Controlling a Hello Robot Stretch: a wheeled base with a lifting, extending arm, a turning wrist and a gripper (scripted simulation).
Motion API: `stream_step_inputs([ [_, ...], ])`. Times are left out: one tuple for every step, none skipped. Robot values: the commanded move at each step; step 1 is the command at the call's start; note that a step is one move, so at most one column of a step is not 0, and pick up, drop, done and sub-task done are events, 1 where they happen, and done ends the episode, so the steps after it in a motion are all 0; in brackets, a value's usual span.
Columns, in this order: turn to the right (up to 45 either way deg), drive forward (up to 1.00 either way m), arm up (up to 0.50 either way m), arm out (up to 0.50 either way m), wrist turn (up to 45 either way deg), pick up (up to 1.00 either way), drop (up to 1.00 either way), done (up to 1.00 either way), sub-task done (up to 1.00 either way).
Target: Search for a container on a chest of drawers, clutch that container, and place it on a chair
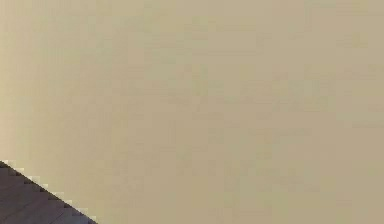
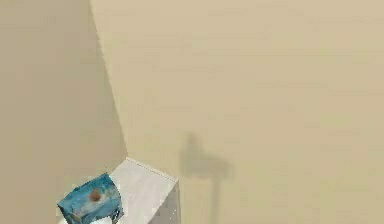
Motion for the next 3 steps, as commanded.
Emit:
stream_step_inputs([
  [-24.0, 0.00, 0.00, 0.00, 0.0, 0.00, 0.00, 0.00, 0.00],
  [0.0, 0.00, 0.50, 0.00, 0.0, 0.00, 0.00, 0.00, 0.00],
  [0.0, 0.00, 0.30, 0.00, 0.0, 0.00, 0.00, 0.00, 0.00],
])
